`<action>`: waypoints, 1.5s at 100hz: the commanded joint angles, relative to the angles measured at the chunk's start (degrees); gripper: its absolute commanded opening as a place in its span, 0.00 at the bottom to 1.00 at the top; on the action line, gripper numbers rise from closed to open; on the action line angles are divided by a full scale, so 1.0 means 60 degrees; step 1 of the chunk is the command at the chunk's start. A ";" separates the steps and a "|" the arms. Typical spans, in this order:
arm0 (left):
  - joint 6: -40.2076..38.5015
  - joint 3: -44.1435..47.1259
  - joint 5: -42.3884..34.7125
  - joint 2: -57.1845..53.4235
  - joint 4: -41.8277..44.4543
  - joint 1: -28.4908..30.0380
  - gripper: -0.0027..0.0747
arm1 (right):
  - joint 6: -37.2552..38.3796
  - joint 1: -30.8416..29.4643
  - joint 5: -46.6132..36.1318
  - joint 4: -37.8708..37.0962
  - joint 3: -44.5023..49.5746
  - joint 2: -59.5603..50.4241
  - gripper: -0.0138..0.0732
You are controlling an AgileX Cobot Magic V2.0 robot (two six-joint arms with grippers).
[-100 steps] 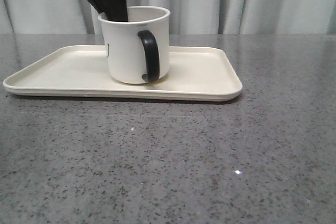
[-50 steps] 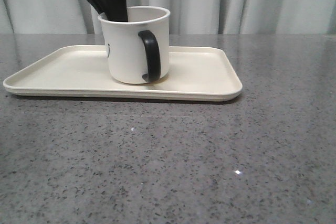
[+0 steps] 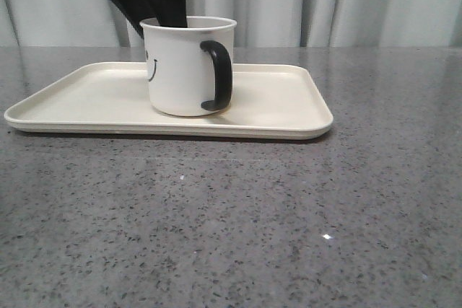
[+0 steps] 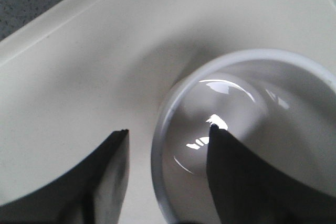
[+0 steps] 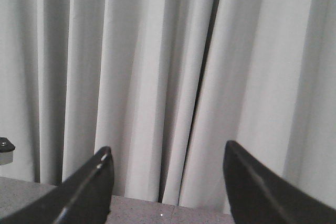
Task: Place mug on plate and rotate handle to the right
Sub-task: 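Open the left gripper and lift it away from the mug, then move the open right gripper above the mug on the tray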
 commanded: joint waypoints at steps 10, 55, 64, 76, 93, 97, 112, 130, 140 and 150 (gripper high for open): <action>-0.0161 -0.0494 0.0097 -0.0725 -0.0208 -0.0065 0.50 | -0.0092 0.0001 -0.0278 0.0008 -0.0323 0.0149 0.69; -0.0316 -0.1275 0.0097 -0.2358 0.0716 0.0013 0.50 | -0.0092 0.0001 -0.0274 0.0008 -0.0323 0.0149 0.69; -0.0546 -0.1275 0.0097 -0.2880 0.1116 0.0261 0.50 | -0.0092 0.0001 -0.0274 0.0008 -0.0323 0.0149 0.69; -0.0765 -0.1275 0.0097 -0.3600 0.1386 0.0774 0.50 | -0.0092 0.0001 -0.0274 0.0008 -0.0323 0.0149 0.69; -0.0859 -0.1275 0.0097 -0.4723 0.1497 0.1832 0.49 | -0.0092 0.0001 -0.0274 0.0008 -0.0323 0.0149 0.69; -0.0916 -0.1275 0.0097 -0.4979 0.1532 0.2123 0.48 | -0.0092 0.0001 -0.0274 0.0008 -0.0323 0.0149 0.69; -0.0916 -0.1021 0.0097 -0.5802 0.1569 0.3087 0.43 | -0.0092 0.0001 -0.0266 0.0008 -0.0323 0.0149 0.69; -0.0916 0.0077 0.0097 -0.6806 0.1657 0.4152 0.32 | -0.0092 0.0001 -0.0206 0.0008 -0.0323 0.0149 0.69; -0.0897 0.1010 0.0097 -0.7373 0.1806 0.4523 0.24 | -0.0092 0.0001 -0.0144 0.0008 -0.0323 0.0149 0.69; -0.0897 0.2147 0.0053 -0.7947 0.2290 0.4673 0.12 | -0.0092 0.0001 0.0002 0.0008 -0.0323 0.0149 0.69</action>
